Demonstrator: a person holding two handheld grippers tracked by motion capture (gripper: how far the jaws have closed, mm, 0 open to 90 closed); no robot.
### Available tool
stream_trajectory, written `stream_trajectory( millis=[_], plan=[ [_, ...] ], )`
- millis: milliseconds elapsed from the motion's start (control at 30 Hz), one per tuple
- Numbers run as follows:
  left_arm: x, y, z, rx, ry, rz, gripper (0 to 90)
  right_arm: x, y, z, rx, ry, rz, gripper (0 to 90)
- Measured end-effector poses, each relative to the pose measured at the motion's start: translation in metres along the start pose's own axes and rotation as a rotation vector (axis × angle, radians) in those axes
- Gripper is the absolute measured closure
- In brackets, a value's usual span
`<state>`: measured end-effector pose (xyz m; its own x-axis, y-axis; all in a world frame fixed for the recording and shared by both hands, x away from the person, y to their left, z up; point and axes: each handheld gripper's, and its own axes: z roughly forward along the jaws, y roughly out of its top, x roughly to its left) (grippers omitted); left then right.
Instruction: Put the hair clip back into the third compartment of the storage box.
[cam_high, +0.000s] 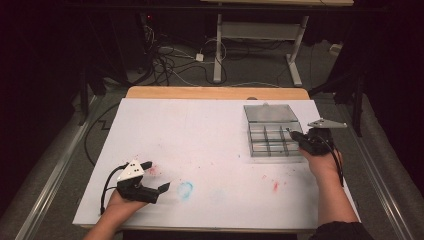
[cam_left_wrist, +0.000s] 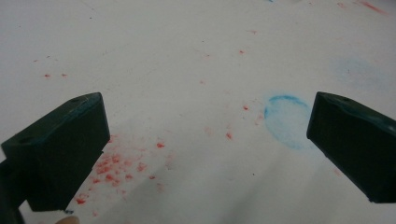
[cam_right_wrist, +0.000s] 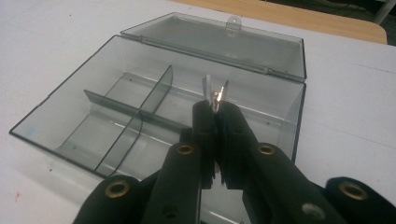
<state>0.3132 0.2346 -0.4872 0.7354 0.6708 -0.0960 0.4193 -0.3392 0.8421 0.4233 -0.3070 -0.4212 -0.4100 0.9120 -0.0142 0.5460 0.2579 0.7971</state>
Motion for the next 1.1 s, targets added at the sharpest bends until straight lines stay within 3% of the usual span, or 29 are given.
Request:
stream_trajectory(
  millis=[467, 833, 1100],
  plan=[
    [0.001, 0.000, 0.000, 0.001, -0.002, -0.003, 0.0, -0.014, 0.012, 0.018, 0.026, -0.021, 0.012, 87.8],
    [0.001, 0.000, -0.001, -0.003, -0.003, -0.006, 0.0, -0.013, 0.020, 0.033, 0.066, -0.041, -0.006, 87.7],
    [0.001, 0.000, -0.001, -0.003, -0.003, -0.005, 0.0, -0.017, 0.017, 0.040, 0.105, -0.046, 0.008, 87.6]
  ],
)
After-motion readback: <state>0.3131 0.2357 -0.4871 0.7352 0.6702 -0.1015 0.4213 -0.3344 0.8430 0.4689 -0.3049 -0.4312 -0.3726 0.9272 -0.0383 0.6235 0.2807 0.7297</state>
